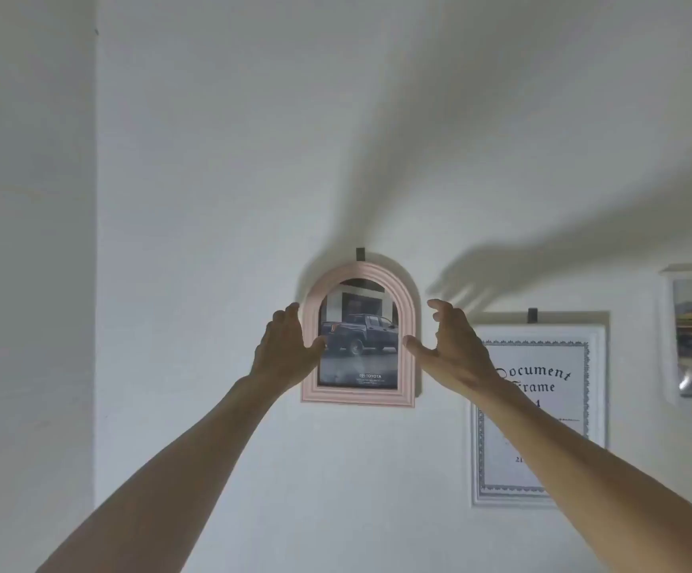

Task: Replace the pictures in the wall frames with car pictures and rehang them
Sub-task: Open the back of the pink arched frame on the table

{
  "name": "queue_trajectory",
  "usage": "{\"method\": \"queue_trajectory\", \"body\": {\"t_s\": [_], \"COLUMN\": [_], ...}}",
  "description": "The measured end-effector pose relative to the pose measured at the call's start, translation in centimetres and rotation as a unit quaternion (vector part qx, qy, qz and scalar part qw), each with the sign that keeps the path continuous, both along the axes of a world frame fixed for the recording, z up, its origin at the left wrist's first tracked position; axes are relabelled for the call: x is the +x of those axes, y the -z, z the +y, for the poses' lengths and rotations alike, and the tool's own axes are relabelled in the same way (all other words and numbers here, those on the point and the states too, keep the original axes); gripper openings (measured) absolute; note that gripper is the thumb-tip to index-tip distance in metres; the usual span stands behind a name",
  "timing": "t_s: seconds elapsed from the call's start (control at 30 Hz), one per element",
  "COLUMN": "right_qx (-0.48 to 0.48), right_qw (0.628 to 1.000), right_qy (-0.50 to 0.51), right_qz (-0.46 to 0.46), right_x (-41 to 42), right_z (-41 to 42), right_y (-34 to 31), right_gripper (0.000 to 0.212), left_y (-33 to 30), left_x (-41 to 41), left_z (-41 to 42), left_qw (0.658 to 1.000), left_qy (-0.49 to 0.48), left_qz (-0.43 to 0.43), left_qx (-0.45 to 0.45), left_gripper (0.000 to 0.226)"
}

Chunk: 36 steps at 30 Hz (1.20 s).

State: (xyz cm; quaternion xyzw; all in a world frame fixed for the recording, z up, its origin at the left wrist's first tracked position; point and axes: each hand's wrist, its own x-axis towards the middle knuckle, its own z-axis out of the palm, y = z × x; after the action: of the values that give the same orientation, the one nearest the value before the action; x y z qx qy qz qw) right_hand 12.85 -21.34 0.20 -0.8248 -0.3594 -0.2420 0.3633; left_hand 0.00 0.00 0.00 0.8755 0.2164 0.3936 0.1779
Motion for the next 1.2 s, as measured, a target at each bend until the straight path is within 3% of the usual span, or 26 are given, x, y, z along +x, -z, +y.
{"method": "queue_trajectory", "body": {"t_s": [0.17,0.37,0.63,0.8,0.93,1.2], "right_qx": [0.031,0.082,0.101,0.101,0.1,0.042], "right_qw": [0.997,0.996,0.993,0.991,0.987,0.98], "right_qy": [-0.008,-0.008,-0.039,-0.054,-0.071,-0.075], "right_qz": [0.065,0.041,0.049,0.069,0.101,0.179], "right_x": [1.8,3.0,1.8,0.8,0.3,-1.2], "right_z": [2.4,4.1,3.0,0.7,-1.9,-8.0], "right_y": [0.3,0.9,0.5,1.9,4.9,12.7], "right_gripper": [0.078,0.03,0.045,0.041,0.045,0.053], "left_y": [0.6,0.9,0.3,1.1,3.4,10.7], "left_x": [3.0,4.3,3.1,1.8,0.1,-2.5], "left_z": [2.9,4.1,4.6,3.3,0.8,-5.6], "left_qw": [0.994,0.97,0.96,0.938,0.916,0.904], "left_qy": [0.034,0.085,0.132,0.19,0.223,0.185], "left_qz": [-0.053,-0.14,-0.153,-0.151,-0.135,-0.063], "left_qx": [-0.093,-0.18,-0.192,-0.247,-0.305,-0.38], "left_gripper": [0.065,0.033,0.024,0.018,0.027,0.026]}}
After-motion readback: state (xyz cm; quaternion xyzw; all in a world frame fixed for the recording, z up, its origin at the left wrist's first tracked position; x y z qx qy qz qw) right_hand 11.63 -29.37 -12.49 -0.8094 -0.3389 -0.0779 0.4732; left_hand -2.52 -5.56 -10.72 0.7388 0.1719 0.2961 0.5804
